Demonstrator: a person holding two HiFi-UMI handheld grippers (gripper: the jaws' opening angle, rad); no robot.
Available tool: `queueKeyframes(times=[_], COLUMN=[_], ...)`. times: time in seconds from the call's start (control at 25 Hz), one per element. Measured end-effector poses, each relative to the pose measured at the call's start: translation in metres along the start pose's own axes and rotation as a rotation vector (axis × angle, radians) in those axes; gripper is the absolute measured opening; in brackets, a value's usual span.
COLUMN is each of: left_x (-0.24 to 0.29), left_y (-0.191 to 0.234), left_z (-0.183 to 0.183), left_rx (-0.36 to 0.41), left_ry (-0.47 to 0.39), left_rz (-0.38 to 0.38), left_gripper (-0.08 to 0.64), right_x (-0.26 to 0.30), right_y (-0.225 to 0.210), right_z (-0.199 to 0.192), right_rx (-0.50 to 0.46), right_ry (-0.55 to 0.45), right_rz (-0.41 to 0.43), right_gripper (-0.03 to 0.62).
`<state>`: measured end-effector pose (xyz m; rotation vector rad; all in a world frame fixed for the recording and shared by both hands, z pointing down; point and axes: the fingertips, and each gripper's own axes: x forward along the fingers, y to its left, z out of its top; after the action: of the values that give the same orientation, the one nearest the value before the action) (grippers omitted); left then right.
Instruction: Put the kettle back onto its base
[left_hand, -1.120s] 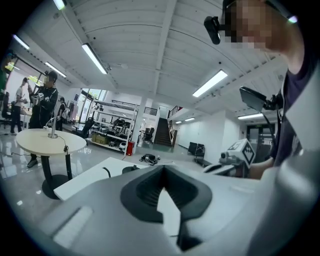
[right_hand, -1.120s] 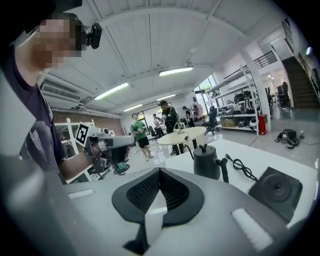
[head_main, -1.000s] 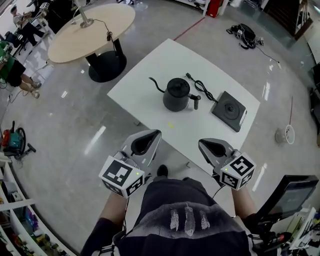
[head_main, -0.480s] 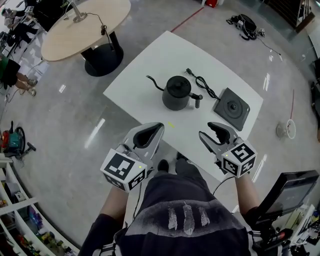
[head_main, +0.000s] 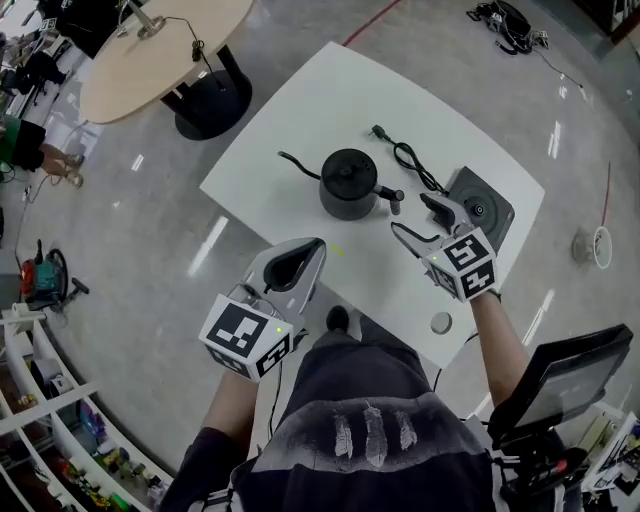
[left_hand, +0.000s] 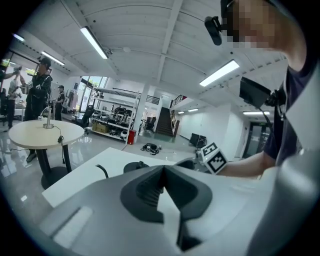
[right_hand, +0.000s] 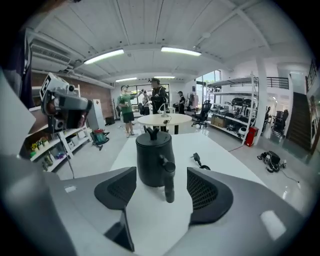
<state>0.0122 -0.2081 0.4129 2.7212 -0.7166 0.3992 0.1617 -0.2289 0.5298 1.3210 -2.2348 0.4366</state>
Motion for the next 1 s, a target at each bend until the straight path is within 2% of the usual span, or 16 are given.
queueKeyframes(times=[0.16,0.36,0.48,0.6,0.84,1.0], left_x=[0.011,0.016,0.013,0.005,-0.004,-0.011], left_y=[-0.001,0.01,0.012,0.014,0.016,0.018], left_z=[-0.003,-0.016,-0.022,-0.021,-0.021,-0.02], left_rx=[-0.003,-0.014,-0.02,-0.023,-0.028,-0.027], left_ry=[0.02,0.044,0.047,0.044,0.045,0.041], left_rz=[0.018,0.057,0.071,0.081,0.101,0.12], left_gripper=[0.0,0.0,0.0,0.0,0.0,0.0], right_x=[0.028,0.059,0.068,0.071,0.072,0.07], right_y=[-0.019,-0.022,-0.018,-0.011,-0.011,-0.011], right_z=[-0.011,-0.028,-0.037,-0.034,-0.03,-0.027], right_rx=[-0.062,-0.127,-0.155,-0.178,-0.147,-0.087], right_ry=[0.027,0.068,0.087,0.085,0.08,0.041], right_rz=[0.004,0.047,0.049,0.056,0.072,0.078], right_gripper=[0.306,0.251,0.193,0.106,0.098,0.098])
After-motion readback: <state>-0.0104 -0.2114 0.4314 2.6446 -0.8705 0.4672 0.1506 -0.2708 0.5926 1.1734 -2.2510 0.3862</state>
